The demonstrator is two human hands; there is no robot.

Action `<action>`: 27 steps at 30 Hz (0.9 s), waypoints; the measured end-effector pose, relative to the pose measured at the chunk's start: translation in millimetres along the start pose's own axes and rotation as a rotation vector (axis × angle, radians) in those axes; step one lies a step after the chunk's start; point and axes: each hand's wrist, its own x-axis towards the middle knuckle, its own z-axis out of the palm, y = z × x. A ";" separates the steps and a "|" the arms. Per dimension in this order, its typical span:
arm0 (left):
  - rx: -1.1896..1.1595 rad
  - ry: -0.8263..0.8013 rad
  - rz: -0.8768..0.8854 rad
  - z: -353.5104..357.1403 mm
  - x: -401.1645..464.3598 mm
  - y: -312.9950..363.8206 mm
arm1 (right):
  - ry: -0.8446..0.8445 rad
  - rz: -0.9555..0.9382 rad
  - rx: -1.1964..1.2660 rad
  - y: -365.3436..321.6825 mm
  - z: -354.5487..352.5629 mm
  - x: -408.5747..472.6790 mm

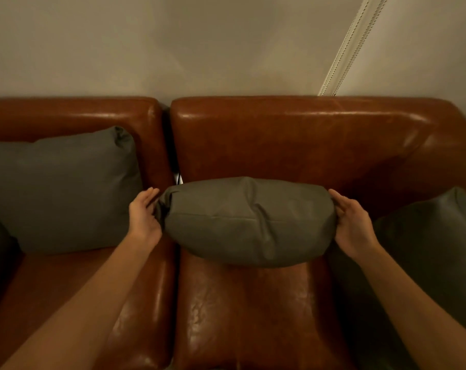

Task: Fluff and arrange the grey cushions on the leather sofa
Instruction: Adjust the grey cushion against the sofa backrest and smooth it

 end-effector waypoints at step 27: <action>1.974 -0.607 1.018 171.6 3.7 -115.6 | -0.044 -0.077 -0.568 -12.6 4.5 81.2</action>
